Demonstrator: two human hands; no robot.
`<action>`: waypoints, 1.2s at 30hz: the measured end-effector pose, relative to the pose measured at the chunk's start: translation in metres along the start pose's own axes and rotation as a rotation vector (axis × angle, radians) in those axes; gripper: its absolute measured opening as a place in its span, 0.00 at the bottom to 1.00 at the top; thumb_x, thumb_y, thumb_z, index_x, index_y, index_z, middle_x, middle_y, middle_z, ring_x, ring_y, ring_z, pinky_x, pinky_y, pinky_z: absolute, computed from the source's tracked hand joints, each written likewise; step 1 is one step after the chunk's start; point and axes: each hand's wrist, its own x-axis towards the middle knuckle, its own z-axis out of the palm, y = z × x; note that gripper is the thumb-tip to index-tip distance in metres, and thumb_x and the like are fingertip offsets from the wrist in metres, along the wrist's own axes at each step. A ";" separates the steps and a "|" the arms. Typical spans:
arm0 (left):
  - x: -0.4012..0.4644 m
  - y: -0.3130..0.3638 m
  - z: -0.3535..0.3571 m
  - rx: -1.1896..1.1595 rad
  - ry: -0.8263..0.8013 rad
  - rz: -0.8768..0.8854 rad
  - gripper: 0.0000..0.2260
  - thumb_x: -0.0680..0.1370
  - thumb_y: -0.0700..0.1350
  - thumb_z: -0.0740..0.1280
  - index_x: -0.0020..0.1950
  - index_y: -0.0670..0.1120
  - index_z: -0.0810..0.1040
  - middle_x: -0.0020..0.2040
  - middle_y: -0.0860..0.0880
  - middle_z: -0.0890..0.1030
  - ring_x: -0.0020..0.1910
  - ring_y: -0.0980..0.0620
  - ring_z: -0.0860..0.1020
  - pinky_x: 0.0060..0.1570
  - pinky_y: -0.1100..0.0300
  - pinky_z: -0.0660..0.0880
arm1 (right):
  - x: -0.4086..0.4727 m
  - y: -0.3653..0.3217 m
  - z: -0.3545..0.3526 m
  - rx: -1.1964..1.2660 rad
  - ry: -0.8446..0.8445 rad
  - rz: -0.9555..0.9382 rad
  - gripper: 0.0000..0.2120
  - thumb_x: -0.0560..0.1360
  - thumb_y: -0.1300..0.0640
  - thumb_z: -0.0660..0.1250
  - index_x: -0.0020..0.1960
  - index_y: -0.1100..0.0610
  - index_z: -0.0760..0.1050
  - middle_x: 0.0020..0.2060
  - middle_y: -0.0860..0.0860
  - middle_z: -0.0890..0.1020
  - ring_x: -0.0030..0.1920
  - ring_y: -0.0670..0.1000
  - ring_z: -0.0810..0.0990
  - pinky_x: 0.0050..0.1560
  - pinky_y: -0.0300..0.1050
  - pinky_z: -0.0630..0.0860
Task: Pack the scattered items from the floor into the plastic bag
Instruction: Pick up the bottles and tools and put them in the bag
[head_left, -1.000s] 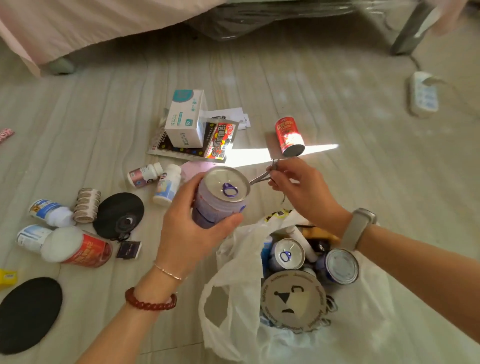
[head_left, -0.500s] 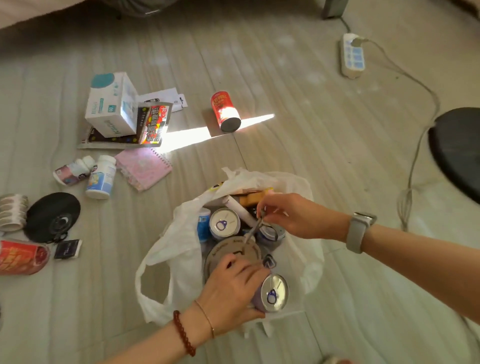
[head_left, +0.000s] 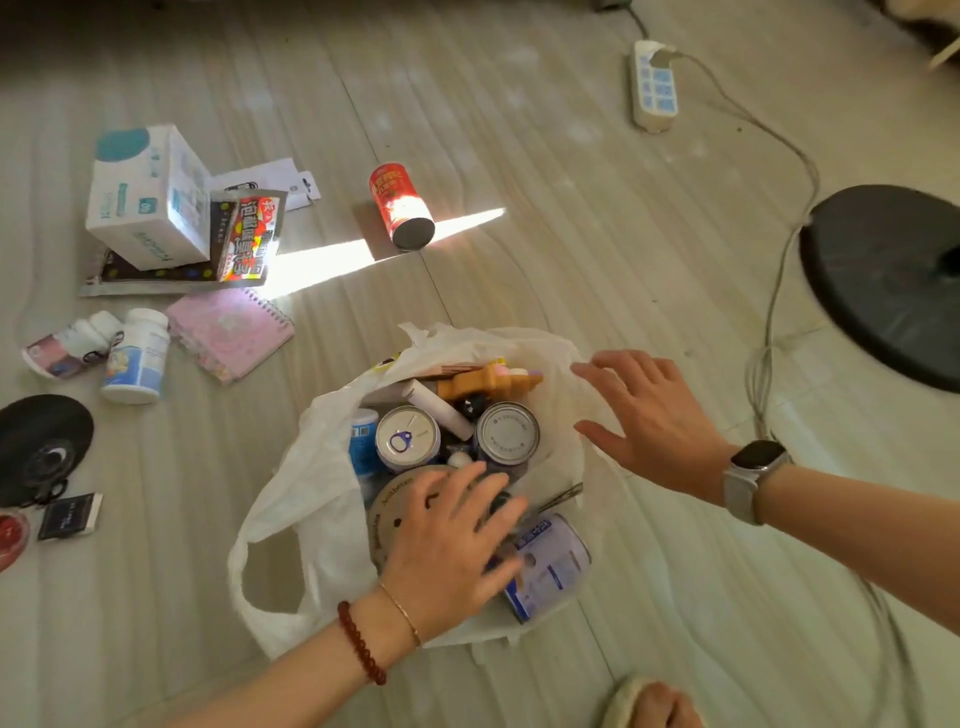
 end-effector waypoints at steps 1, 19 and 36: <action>-0.004 0.010 0.007 -0.006 -0.075 0.092 0.25 0.69 0.63 0.61 0.62 0.54 0.71 0.61 0.49 0.78 0.63 0.47 0.67 0.57 0.49 0.63 | -0.007 0.000 0.003 0.107 -0.076 0.199 0.29 0.73 0.42 0.63 0.68 0.56 0.64 0.59 0.55 0.73 0.59 0.58 0.73 0.56 0.54 0.71; 0.001 0.019 0.037 0.040 -0.293 0.163 0.28 0.63 0.62 0.68 0.58 0.50 0.70 0.52 0.47 0.82 0.48 0.49 0.79 0.45 0.54 0.62 | -0.040 -0.024 0.020 0.521 -0.299 0.408 0.13 0.79 0.53 0.58 0.36 0.54 0.66 0.32 0.50 0.71 0.36 0.53 0.69 0.40 0.48 0.67; 0.031 -0.006 0.027 0.264 -0.121 0.118 0.19 0.72 0.52 0.58 0.59 0.49 0.77 0.60 0.51 0.79 0.60 0.45 0.67 0.54 0.47 0.63 | -0.003 -0.022 -0.041 0.371 0.095 0.307 0.16 0.80 0.52 0.52 0.64 0.57 0.65 0.34 0.49 0.74 0.29 0.53 0.71 0.33 0.47 0.67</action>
